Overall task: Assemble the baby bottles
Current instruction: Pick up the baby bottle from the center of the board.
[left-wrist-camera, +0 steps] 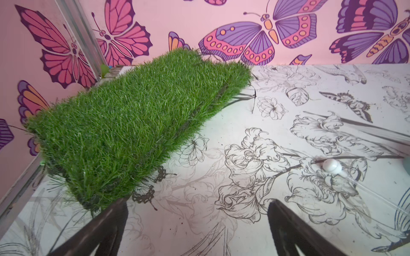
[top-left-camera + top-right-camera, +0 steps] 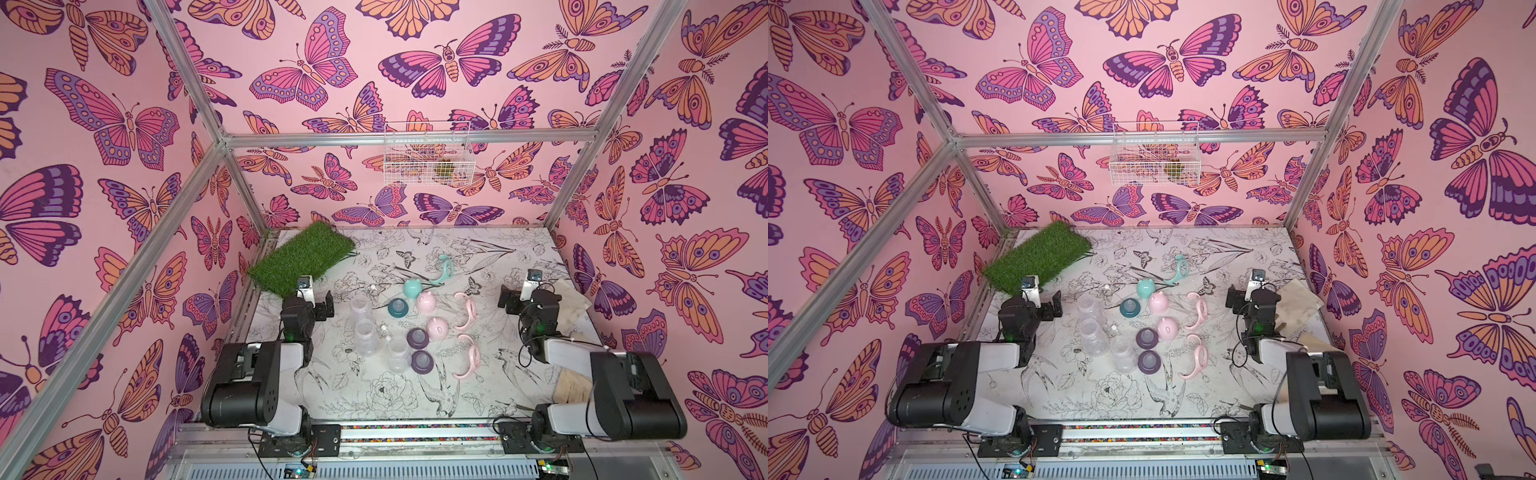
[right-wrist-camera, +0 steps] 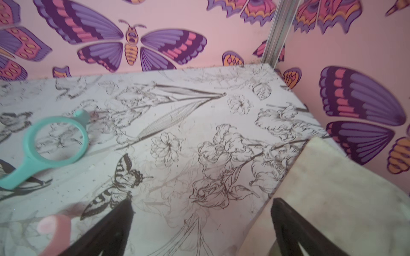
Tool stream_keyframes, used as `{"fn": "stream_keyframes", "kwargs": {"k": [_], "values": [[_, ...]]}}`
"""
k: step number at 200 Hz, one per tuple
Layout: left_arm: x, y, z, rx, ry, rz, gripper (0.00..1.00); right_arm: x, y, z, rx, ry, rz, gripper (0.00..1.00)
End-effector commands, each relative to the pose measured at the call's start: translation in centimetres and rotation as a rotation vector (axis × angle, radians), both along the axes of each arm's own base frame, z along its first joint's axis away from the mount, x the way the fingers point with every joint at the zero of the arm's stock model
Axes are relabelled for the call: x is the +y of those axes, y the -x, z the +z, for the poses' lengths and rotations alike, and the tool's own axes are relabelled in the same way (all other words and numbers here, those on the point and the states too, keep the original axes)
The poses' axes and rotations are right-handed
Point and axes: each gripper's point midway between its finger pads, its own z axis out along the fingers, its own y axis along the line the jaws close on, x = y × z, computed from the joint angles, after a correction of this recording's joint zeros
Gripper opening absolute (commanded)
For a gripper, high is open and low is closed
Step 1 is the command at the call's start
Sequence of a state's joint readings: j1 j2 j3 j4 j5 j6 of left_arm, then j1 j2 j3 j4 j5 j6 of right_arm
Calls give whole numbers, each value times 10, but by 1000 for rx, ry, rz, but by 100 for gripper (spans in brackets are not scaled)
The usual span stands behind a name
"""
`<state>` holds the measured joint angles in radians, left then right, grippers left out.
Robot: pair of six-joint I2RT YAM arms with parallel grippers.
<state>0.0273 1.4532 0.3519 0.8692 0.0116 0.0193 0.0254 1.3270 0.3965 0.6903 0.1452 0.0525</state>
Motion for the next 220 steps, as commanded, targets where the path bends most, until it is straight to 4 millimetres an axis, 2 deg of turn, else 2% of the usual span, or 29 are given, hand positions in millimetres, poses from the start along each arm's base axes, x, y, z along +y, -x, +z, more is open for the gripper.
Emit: {"fn": "stream_keyframes", "kwargs": {"k": [1,18,21,45,61,86,103,117,132,143,165,184,220], "values": [[3,4,21,-3,-14,33,100,9,4,32,-13,-31,14,99],[-3,4,31,28,-15,30,100,29,7,58,-17,-54,87,99],[-5,5,46,-10,-6,26,100,33,8,63,-21,-56,100,99],[-23,1,81,-37,40,-32,100,72,15,84,22,-88,236,100],[-46,-3,103,0,57,-136,100,108,23,95,57,-85,346,100],[-90,2,139,41,64,-295,100,175,50,106,116,-93,592,100],[-118,17,161,57,61,-406,100,220,78,111,161,-102,791,100],[-132,33,173,73,64,-458,100,245,99,112,197,-92,906,100],[-139,49,181,91,107,-502,100,269,122,116,218,-110,1024,100],[-142,61,183,100,137,-532,100,280,132,116,228,-131,1074,100],[-147,81,184,120,167,-576,100,303,154,108,271,-134,1178,99],[-143,92,183,118,164,-572,100,317,165,99,296,-127,1229,99],[-144,104,184,122,168,-594,100,340,173,81,336,-113,1285,99]]}}
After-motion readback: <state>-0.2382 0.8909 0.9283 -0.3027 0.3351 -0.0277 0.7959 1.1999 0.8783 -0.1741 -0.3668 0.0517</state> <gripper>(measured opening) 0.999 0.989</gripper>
